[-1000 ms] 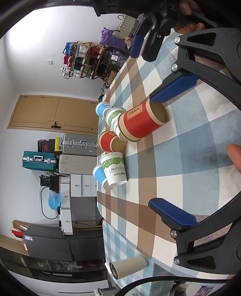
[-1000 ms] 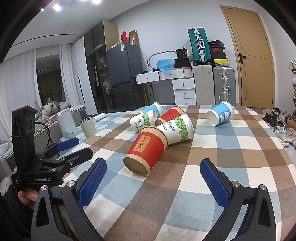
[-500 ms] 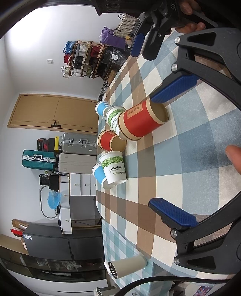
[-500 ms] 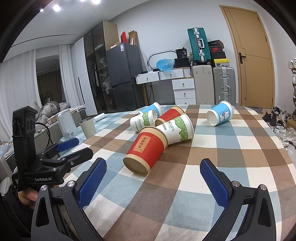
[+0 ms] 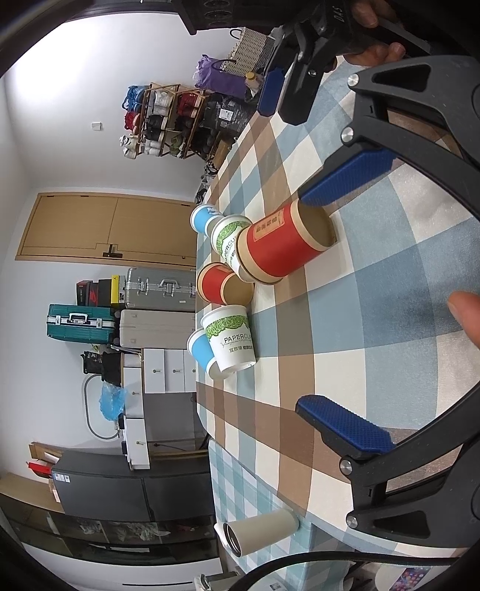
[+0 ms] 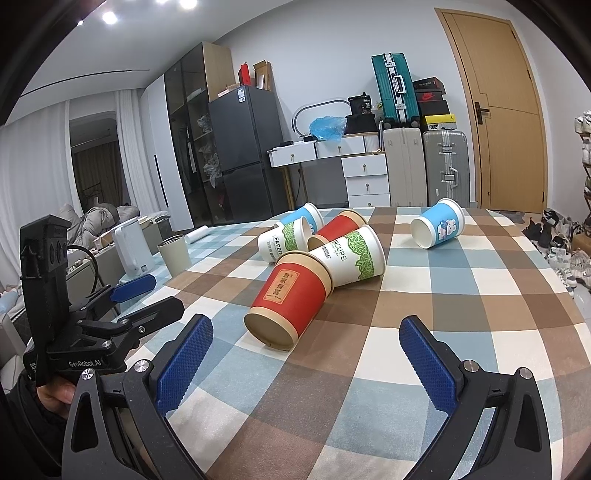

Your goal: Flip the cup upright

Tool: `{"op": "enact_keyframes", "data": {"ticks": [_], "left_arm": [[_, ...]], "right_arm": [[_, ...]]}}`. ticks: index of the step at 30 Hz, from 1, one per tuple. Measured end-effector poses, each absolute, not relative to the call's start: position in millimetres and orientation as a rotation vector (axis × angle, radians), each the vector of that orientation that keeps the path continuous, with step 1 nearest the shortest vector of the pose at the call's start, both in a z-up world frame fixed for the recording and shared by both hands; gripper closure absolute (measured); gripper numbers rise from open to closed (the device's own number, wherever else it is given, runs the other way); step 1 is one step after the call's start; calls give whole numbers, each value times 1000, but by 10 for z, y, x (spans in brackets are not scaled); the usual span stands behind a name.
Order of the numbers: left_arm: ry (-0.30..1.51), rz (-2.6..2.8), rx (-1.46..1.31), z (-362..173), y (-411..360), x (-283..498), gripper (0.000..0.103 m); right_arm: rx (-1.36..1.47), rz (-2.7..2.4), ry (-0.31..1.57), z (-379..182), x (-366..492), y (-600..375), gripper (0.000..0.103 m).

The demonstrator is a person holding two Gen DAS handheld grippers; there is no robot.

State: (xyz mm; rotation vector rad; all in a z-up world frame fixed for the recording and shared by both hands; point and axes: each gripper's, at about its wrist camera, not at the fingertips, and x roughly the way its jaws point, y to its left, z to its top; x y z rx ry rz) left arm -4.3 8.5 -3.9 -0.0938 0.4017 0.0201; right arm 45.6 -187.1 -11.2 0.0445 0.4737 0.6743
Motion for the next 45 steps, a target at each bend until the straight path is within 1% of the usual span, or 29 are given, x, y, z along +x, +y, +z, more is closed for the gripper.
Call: {"op": "enact_keyframes", "data": {"ticks": [13,45], "left_arm": [[403,22,-88,-45,66,-28,1],[421,20,-74,-43,19,18,1]], "right_arm": [[82,667,488,-137,469,-1939,0],[63,646,484,-91,482,-1981,0]]}}
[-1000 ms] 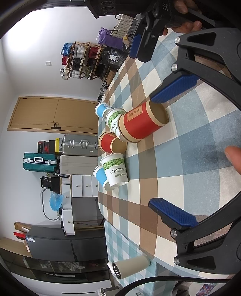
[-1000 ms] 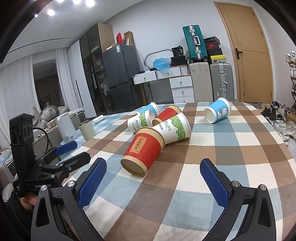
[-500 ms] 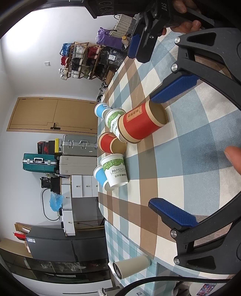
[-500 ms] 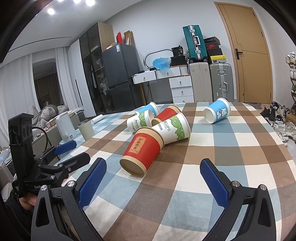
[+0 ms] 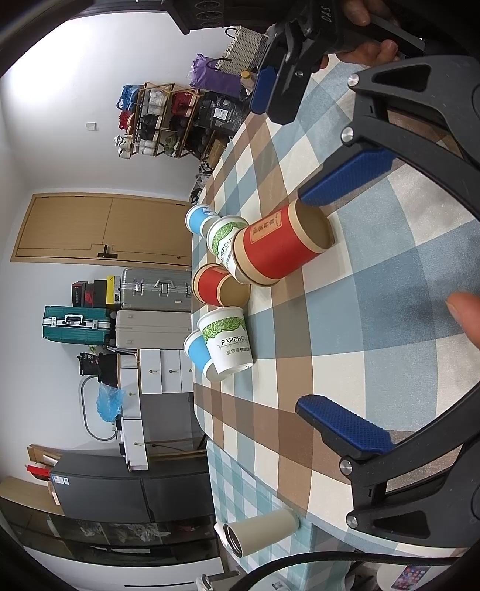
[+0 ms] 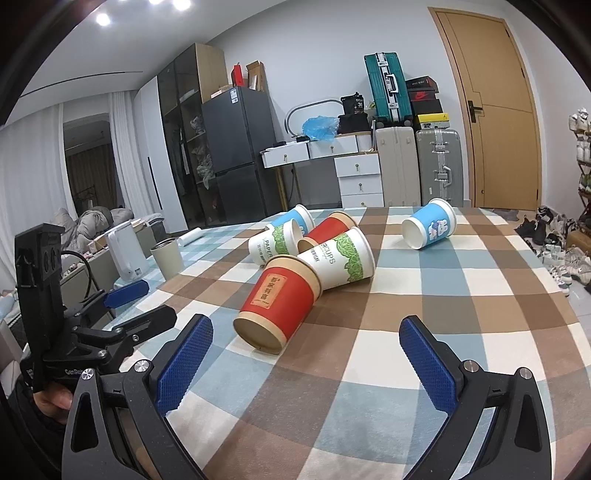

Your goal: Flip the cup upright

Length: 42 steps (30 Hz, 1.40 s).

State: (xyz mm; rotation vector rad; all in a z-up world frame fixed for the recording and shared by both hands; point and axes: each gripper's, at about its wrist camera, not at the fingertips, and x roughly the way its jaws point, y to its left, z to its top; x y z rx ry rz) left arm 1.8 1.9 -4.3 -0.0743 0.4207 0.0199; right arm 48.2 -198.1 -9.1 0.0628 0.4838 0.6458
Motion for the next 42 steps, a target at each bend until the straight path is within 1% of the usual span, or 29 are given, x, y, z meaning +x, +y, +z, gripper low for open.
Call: {"op": "enact_keyframes", "data": {"ticks": [6,16,23,30,33,38,40,41,42], "left_arm": [[436,16,-82,-31,28,59,1],[519,9,-81,-23,-104,360,1],[619,-19,-58,-101,-325,693,1],[730,-52,-98,-228,-445,976,1],[749,-62,-118,-259,-464,1042,6],[761,-52,-139,-269,-477,1128,8],[760,-52,-143,-259,-477,1157,12],[764,-50,-145,-258,-470,1159,16],[770,-50,-150,-264,-472,1172,23]], "right_arm": [[67,621,486,-74,515,-2043,0],[86,584,490,-78,580,-2133,0],[111,567,501,-89,623,-2190,0],[114,570,503,-90,611,-2196,0],[119,571,505,-91,610,-2200,0],[123,573,506,-92,626,-2199,0],[124,573,507,-95,629,-2201,0],[124,573,508,-96,630,-2200,0],[125,573,509,-100,630,-2197,0]]}}
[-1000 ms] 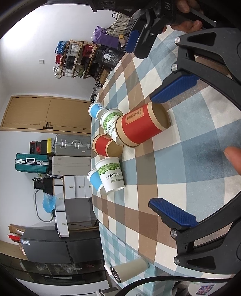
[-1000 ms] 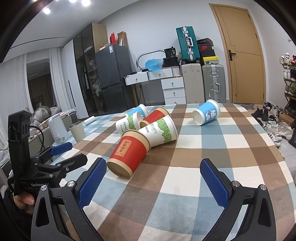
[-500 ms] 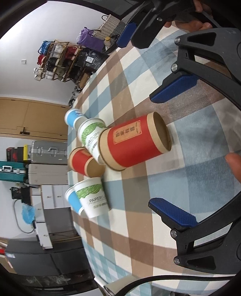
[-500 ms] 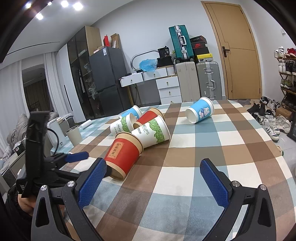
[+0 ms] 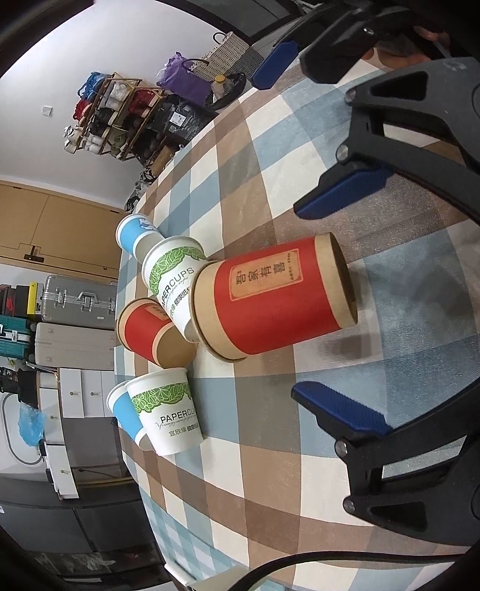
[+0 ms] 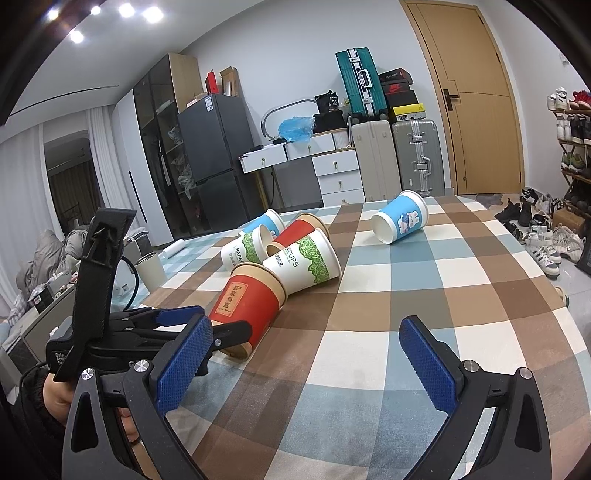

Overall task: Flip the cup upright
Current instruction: 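Move the left gripper toward the red cup lying on its side, then close the left gripper on the red cup's body and lift it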

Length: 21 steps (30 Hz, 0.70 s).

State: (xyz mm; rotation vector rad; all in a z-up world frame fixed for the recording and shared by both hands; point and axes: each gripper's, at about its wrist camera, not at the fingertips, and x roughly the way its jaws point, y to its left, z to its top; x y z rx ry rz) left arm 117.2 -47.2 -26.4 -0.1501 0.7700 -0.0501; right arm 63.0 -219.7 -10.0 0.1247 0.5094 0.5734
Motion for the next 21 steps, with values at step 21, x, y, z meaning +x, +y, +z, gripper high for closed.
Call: {"op": "enact_keyframes", "data": {"ticks": [21], "left_arm": [[696,-70,-188,-115,-400,768,49]], "right_arm": [[93,574,496,-102,602,-2146,0]]}}
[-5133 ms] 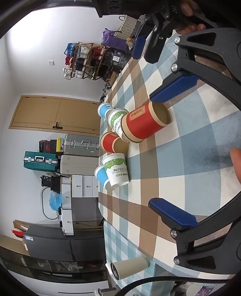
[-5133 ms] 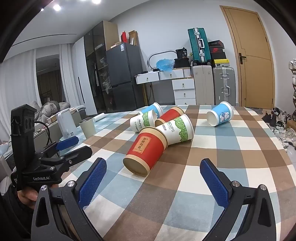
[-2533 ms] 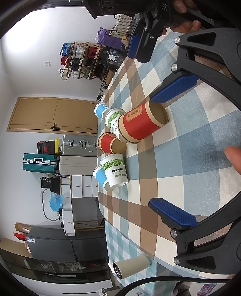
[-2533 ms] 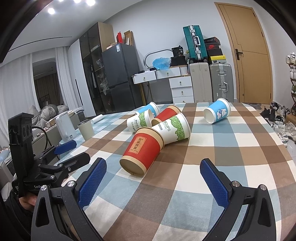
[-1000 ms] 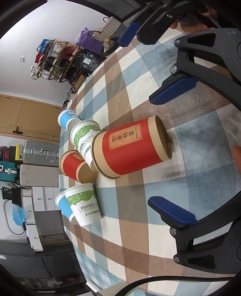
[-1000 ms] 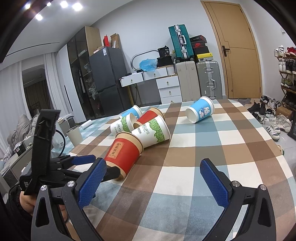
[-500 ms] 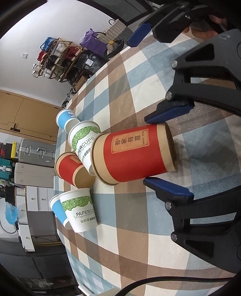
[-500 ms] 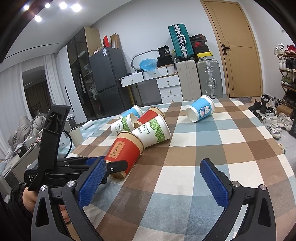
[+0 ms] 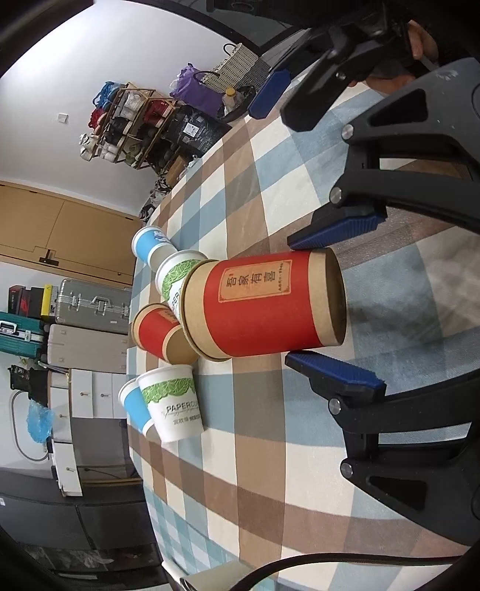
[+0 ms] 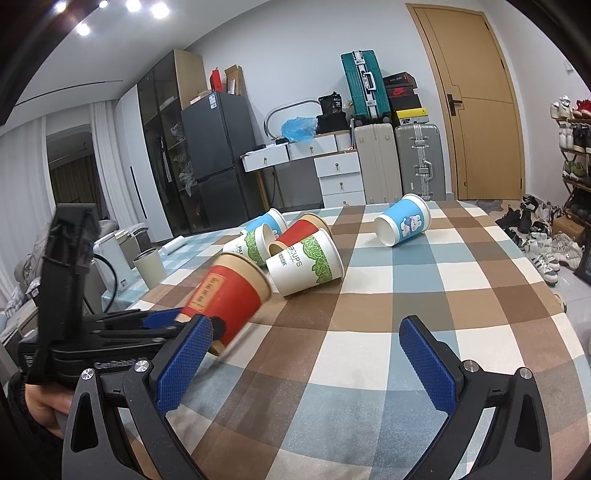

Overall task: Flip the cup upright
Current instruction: 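Close the left gripper on the red cup's body and lift it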

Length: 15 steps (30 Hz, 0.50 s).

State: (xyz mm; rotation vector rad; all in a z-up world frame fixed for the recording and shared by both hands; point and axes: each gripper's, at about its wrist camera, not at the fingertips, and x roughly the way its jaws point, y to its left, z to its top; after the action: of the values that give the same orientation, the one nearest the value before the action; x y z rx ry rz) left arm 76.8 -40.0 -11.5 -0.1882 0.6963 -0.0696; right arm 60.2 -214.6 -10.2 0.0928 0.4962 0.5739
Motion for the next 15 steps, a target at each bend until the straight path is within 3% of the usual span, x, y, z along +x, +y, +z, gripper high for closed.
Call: {"op": "enact_keyframes", "data": {"ticks": [15], "left_arm": [[648,-13,-220,-4,-146,137,49]], "right_arm": [[66,604,489,-94,496,-2086,0]]}}
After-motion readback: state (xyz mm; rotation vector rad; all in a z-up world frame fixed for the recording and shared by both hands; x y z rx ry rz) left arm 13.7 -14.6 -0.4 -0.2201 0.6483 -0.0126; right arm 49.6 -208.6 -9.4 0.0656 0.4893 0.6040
